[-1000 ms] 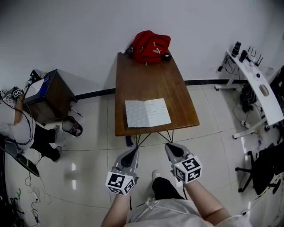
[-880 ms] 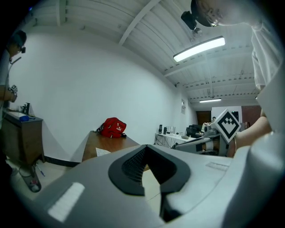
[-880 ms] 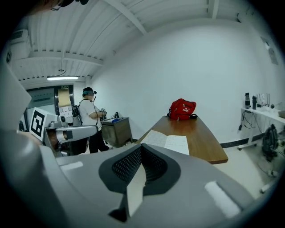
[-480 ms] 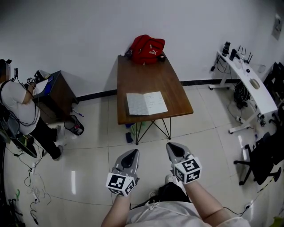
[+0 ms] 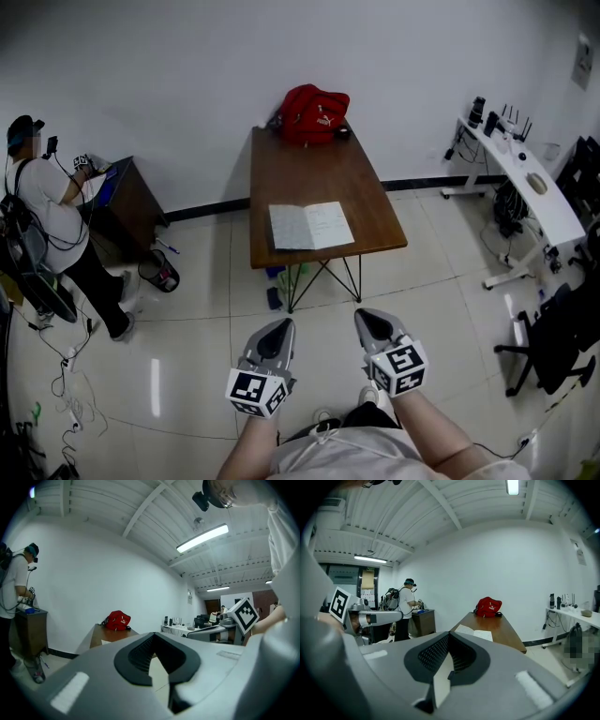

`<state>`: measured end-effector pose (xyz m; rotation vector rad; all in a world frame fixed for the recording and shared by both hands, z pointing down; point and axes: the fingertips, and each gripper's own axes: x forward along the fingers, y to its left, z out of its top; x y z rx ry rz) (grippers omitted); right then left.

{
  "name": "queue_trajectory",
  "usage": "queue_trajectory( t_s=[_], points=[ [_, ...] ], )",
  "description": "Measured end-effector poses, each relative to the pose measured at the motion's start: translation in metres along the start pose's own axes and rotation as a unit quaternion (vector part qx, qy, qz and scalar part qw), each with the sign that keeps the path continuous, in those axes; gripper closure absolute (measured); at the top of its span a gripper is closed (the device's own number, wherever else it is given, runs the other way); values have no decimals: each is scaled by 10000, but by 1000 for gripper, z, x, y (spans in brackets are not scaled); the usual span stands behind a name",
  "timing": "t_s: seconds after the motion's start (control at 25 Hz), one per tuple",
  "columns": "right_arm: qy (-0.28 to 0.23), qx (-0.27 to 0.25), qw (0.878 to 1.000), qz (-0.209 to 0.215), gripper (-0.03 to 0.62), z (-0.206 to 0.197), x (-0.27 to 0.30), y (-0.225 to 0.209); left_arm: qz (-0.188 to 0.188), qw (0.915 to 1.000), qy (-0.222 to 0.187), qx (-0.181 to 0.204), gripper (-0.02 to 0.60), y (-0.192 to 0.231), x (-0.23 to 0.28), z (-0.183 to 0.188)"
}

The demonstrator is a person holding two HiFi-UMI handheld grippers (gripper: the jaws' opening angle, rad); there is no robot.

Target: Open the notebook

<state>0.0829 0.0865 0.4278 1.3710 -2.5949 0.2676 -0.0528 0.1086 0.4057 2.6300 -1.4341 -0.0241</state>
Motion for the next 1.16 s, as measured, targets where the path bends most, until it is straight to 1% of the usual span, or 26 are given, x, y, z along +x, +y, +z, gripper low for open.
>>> queue_trajectory(
  t_s=[0.28,0.6,0.92,1.16],
  points=[
    [0,-115,9999,51,588,-1,-1,-2,27,10000,0,-16,577,-4,3,-1],
    [-26,-44,9999,126,587,1,0,-6,195,9998,30,-10,577,-2,5,-5],
    [19,-128,9999,91,587,-1,2,-8,274,9995,-90,-127,577,2,4,-2],
    [58,-152,9999,34,587,-2,4,-7,306,9995,-39,-105,577,4,2,-2]
  ],
)
